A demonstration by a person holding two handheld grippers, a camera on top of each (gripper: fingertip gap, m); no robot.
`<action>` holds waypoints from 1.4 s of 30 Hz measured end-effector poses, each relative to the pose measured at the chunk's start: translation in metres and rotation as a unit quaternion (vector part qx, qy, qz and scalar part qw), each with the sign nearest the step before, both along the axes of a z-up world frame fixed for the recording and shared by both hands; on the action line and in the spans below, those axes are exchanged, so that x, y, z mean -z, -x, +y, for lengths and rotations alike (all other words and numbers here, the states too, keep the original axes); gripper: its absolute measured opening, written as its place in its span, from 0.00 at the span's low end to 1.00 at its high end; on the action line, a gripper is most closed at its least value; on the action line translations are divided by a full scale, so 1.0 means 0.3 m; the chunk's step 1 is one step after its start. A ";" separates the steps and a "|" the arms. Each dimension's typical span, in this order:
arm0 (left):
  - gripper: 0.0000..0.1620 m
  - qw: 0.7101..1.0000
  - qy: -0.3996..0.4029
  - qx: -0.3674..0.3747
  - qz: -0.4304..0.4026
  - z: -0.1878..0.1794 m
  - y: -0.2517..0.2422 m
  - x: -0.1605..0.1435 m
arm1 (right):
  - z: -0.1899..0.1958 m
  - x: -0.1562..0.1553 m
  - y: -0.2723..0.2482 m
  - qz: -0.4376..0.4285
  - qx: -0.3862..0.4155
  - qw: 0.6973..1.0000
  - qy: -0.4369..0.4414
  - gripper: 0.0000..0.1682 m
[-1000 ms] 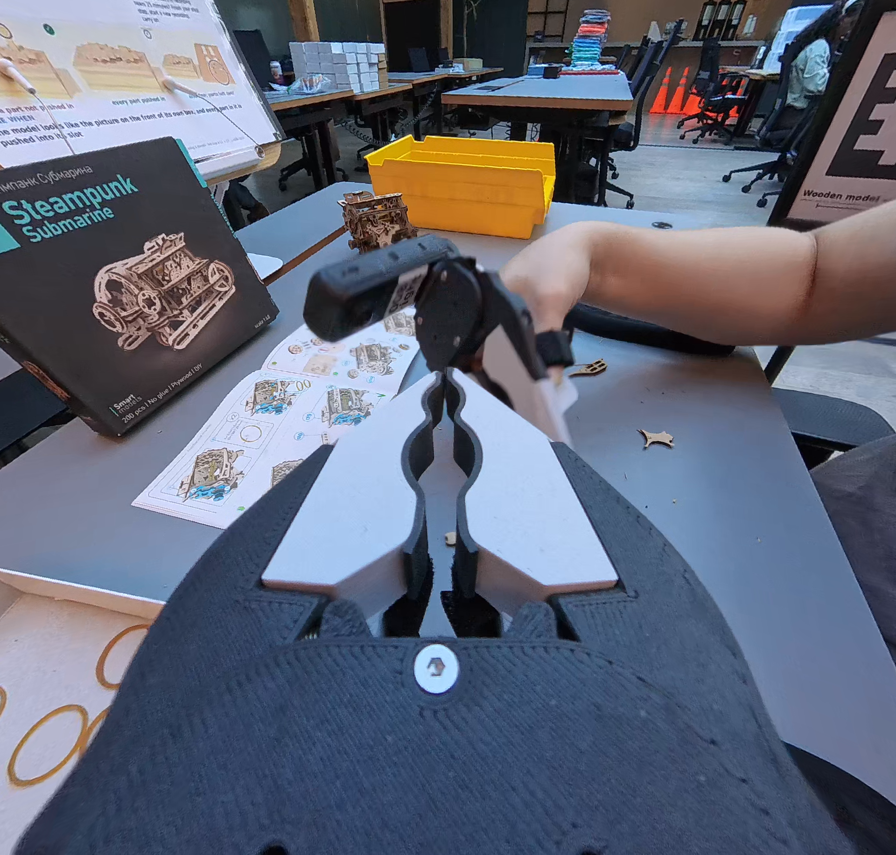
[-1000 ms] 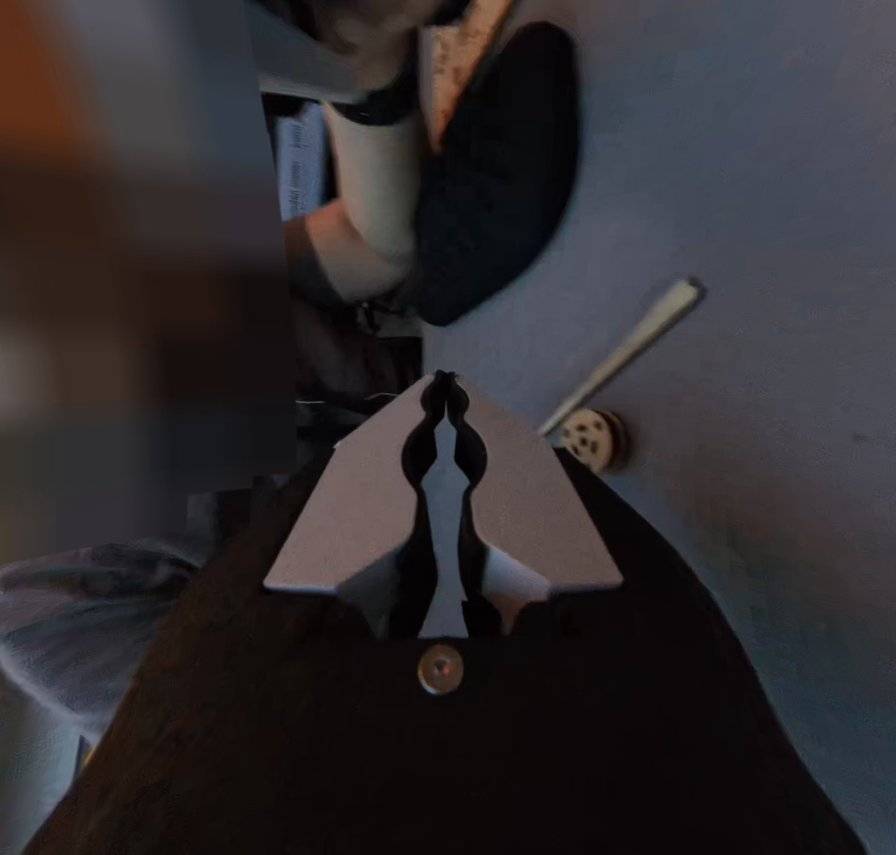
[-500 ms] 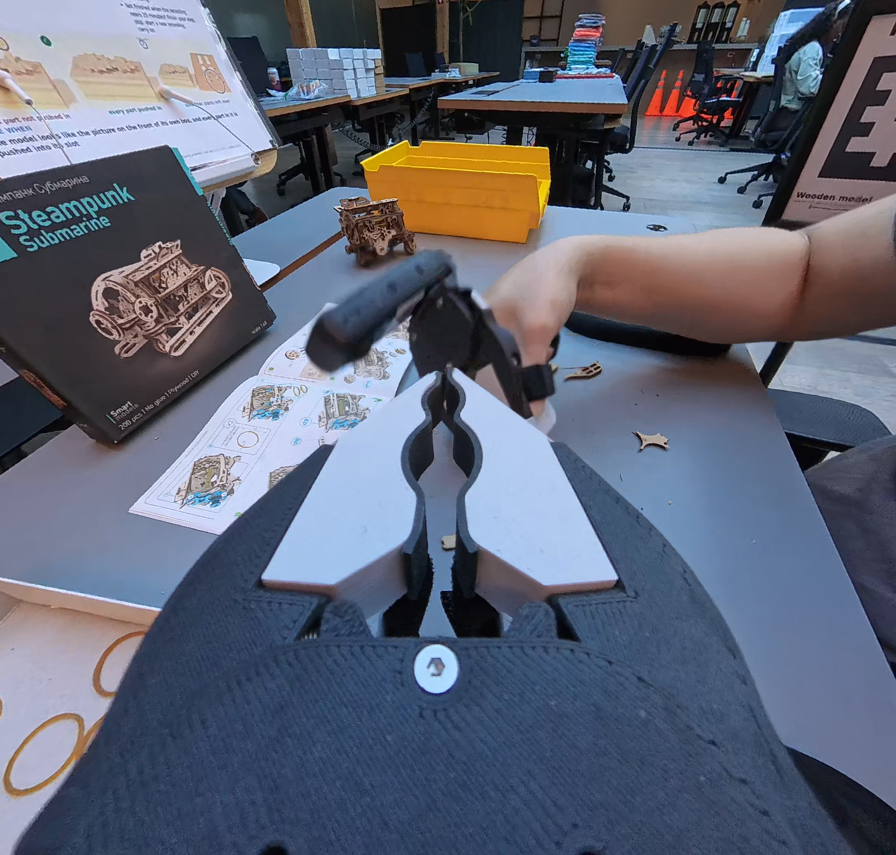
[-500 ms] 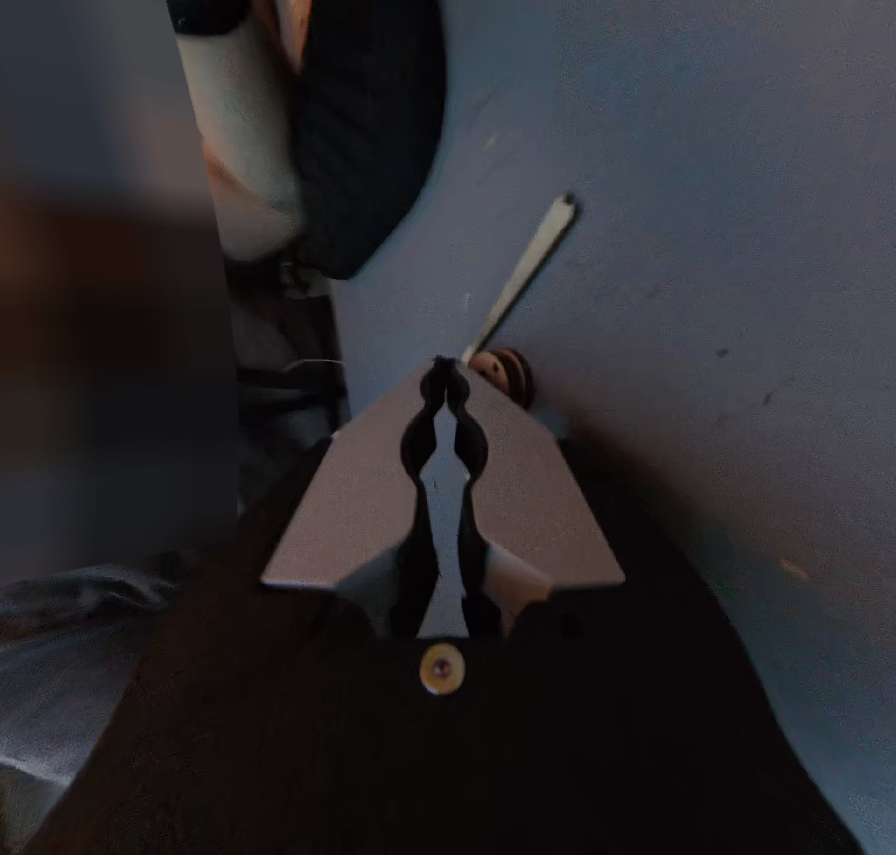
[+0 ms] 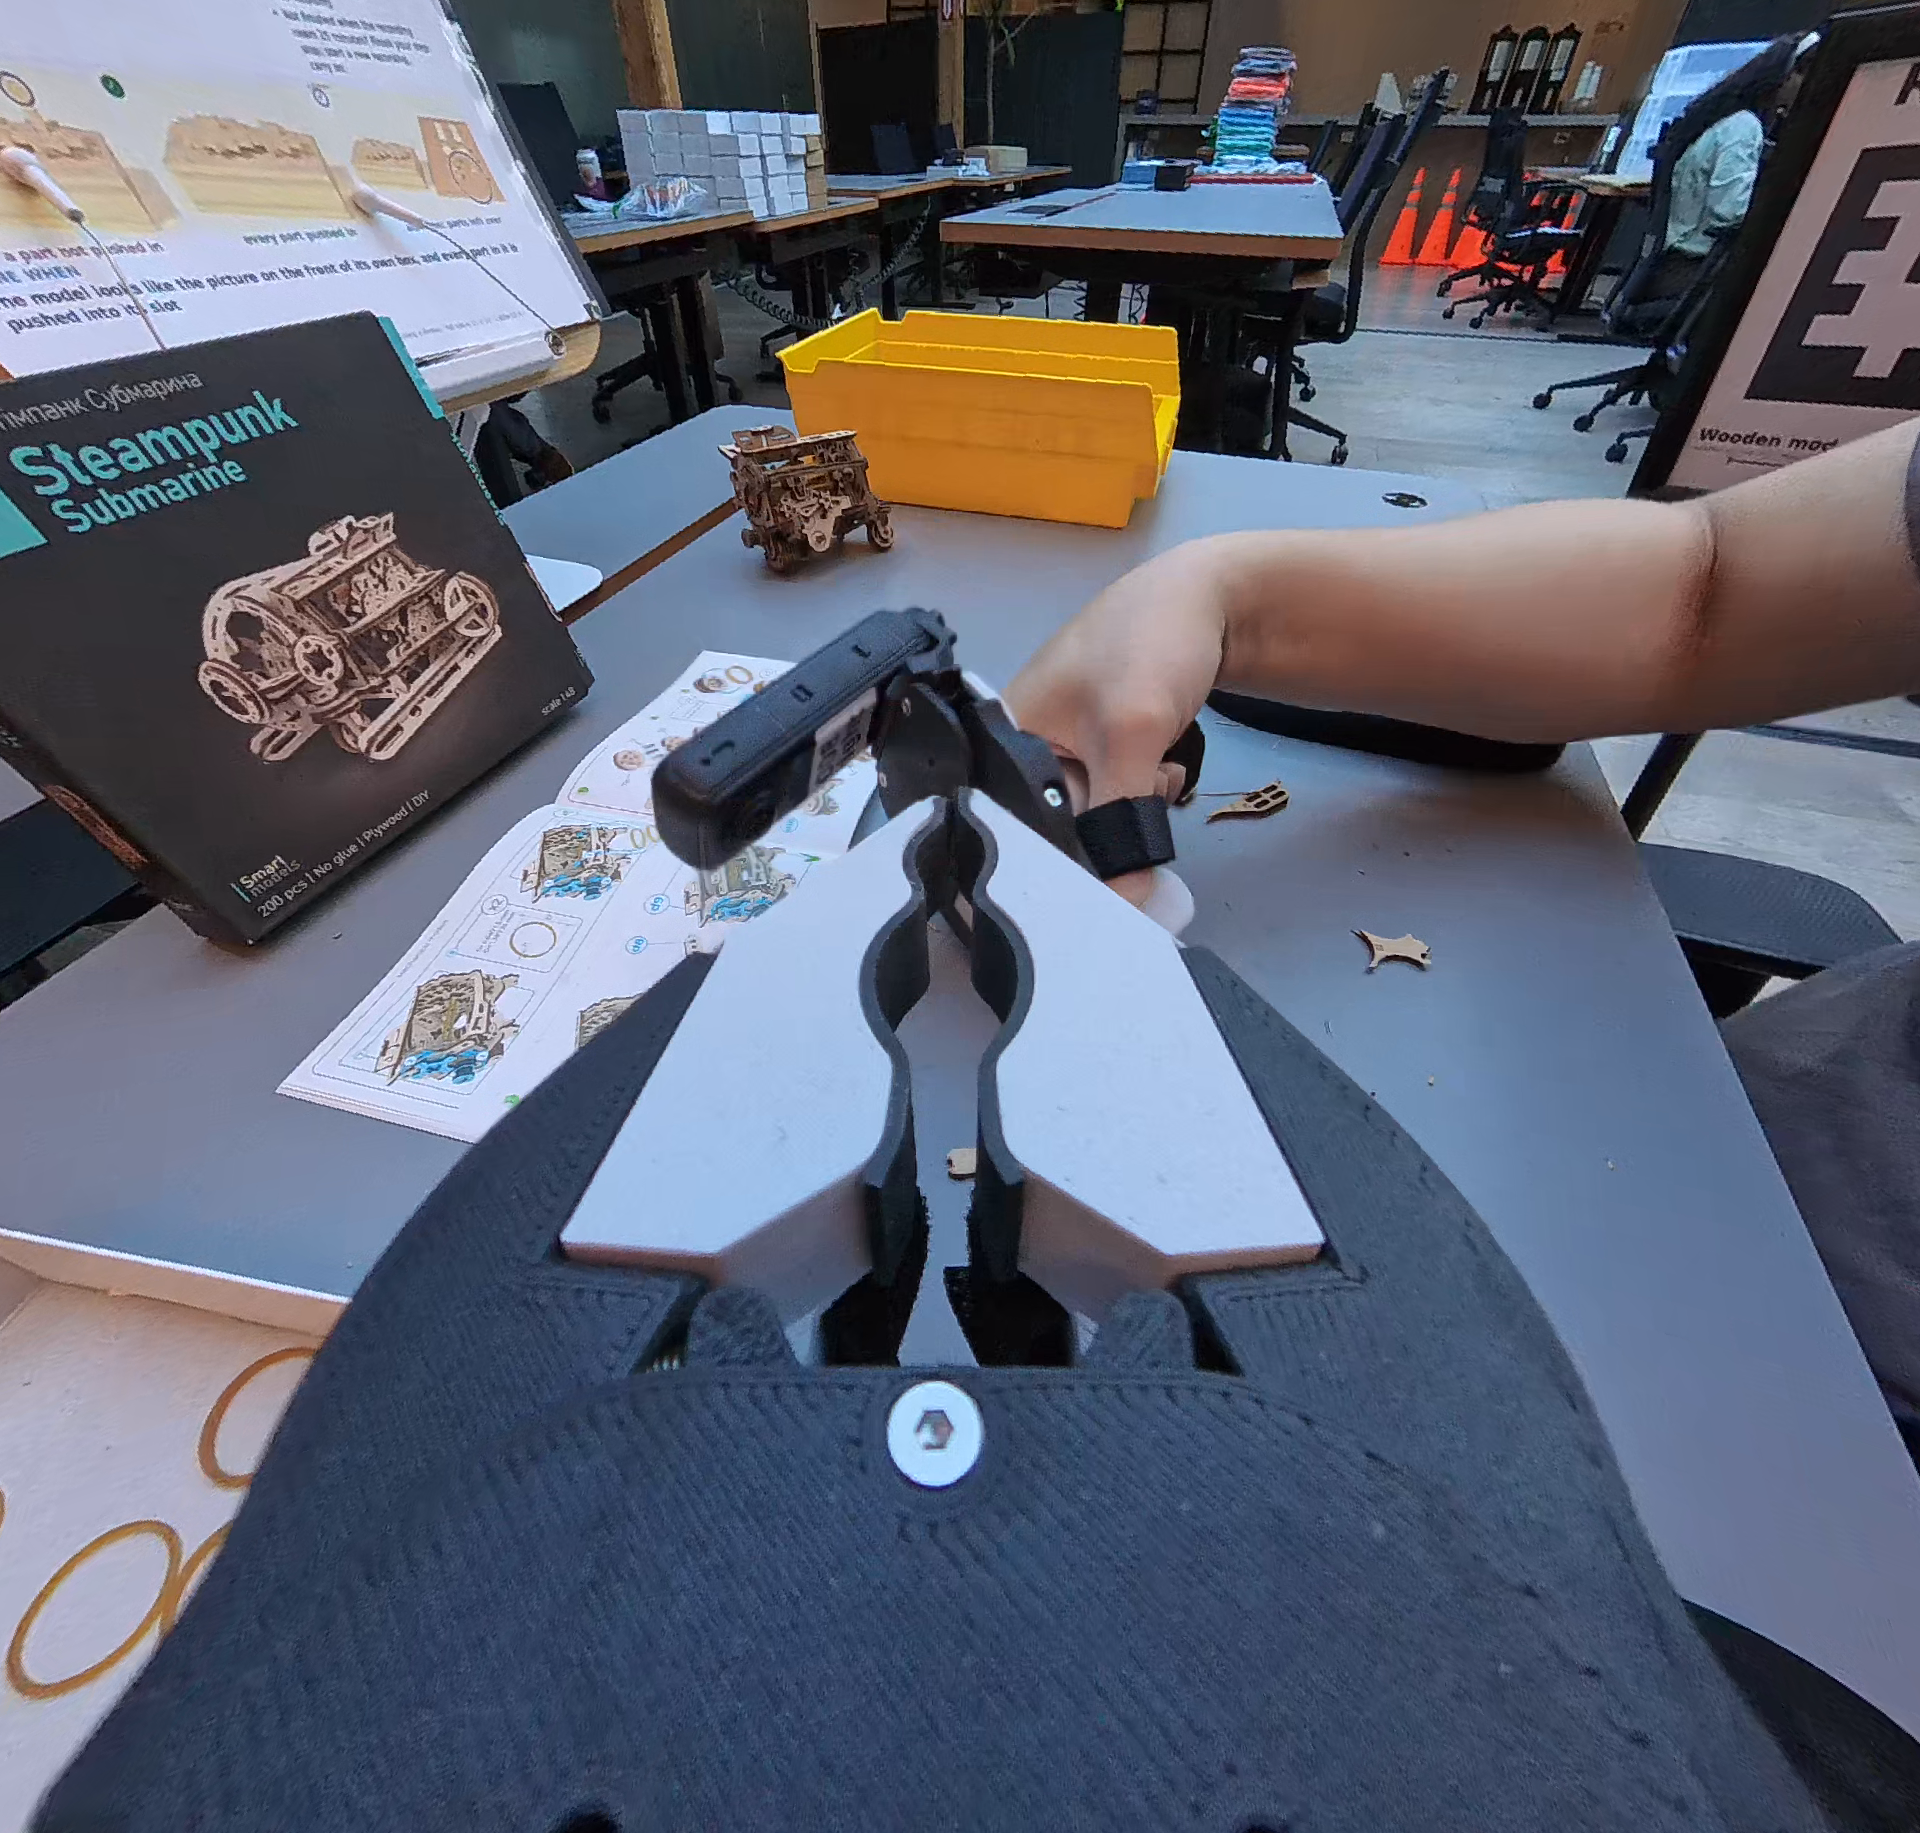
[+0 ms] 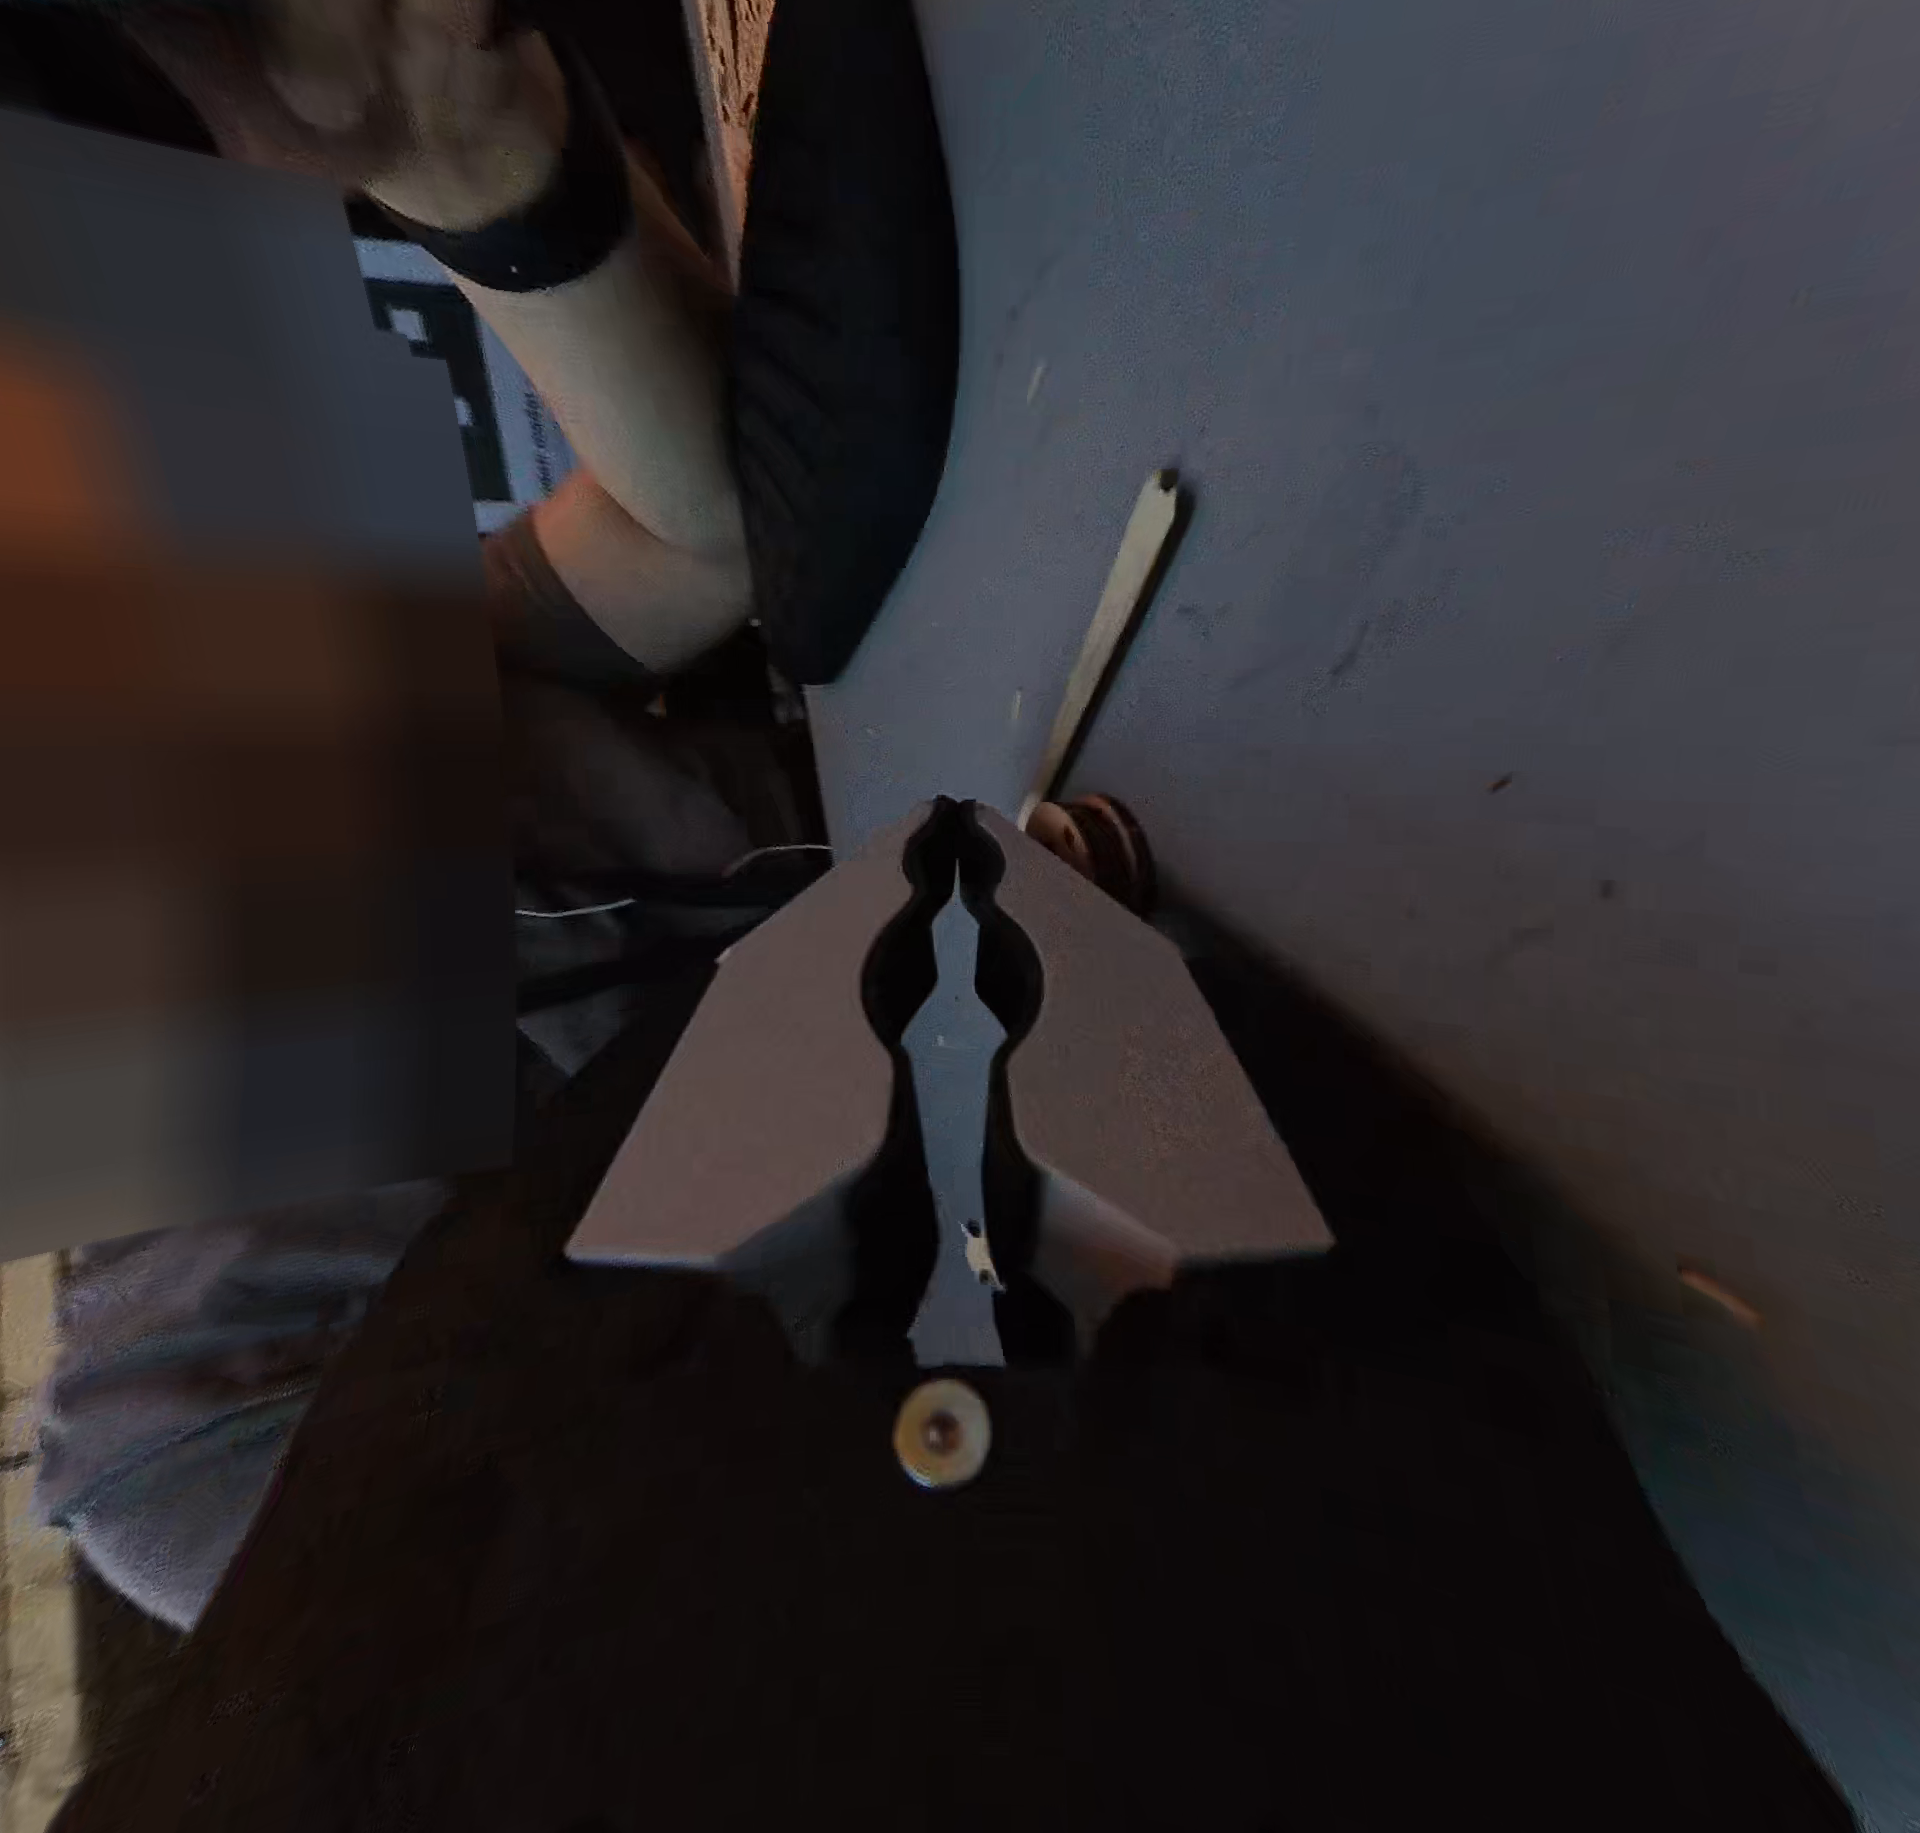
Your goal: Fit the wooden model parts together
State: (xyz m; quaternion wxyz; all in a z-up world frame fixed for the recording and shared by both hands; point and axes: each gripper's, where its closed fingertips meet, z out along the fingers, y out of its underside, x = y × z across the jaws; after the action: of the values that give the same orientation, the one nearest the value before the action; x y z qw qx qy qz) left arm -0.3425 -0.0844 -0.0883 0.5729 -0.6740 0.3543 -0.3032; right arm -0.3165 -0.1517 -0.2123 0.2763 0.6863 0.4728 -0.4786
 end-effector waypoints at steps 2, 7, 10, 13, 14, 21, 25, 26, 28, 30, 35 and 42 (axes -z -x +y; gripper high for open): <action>0.00 1.000 -0.003 -0.001 0.005 -0.001 -0.001 0.002 | -0.032 -0.134 0.027 0.101 -0.016 0.995 0.007 0.00; 0.00 1.000 -0.004 -0.003 0.003 -0.001 0.004 -0.004 | 0.016 -0.009 0.003 0.011 -0.018 0.999 -0.033 0.00; 0.00 1.000 -0.009 -0.003 -0.002 -0.005 0.008 -0.017 | -0.021 -0.117 0.022 0.114 -0.026 0.993 -0.019 0.00; 0.00 1.000 -0.009 -0.001 -0.002 -0.008 0.006 -0.019 | 0.023 -0.001 -0.004 0.007 0.000 1.000 -0.012 0.00; 0.00 1.000 -0.011 -0.002 0.001 -0.008 0.006 -0.018 | 0.017 -0.026 0.001 0.043 -0.014 0.998 -0.051 0.00; 0.00 1.000 -0.010 -0.002 0.005 -0.006 0.003 -0.011 | 0.006 -0.156 0.036 0.121 0.010 0.993 0.012 0.00; 0.00 1.000 -0.007 0.002 0.003 -0.008 0.001 -0.010 | 0.065 -0.008 0.014 0.017 0.055 0.998 0.012 0.00; 0.00 1.000 -0.010 0.001 0.005 -0.009 0.001 -0.011 | 0.067 -0.016 0.010 0.041 0.045 0.998 -0.026 0.00; 0.00 1.000 -0.012 0.001 0.006 -0.010 0.001 -0.013 | 0.034 -0.154 0.030 0.145 0.043 0.988 -0.009 0.00; 0.00 1.000 -0.009 0.001 0.003 -0.008 0.001 -0.011 | 0.072 -0.001 -0.006 0.057 0.029 0.995 -0.073 0.00; 0.00 1.000 -0.008 0.000 0.007 -0.006 0.003 -0.006 | 0.053 -0.160 0.018 0.158 0.057 0.983 -0.075 0.00; 0.00 1.000 -0.009 0.003 0.014 -0.008 -0.006 0.000 | 0.071 -0.045 0.008 0.093 0.050 0.989 -0.102 0.00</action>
State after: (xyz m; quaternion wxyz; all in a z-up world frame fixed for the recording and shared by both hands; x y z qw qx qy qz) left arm -0.3407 -0.0869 -0.0884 0.5733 -0.6719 0.3667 -0.2924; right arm -0.3190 -0.1305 -0.1987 0.1357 0.6863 0.5076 -0.5029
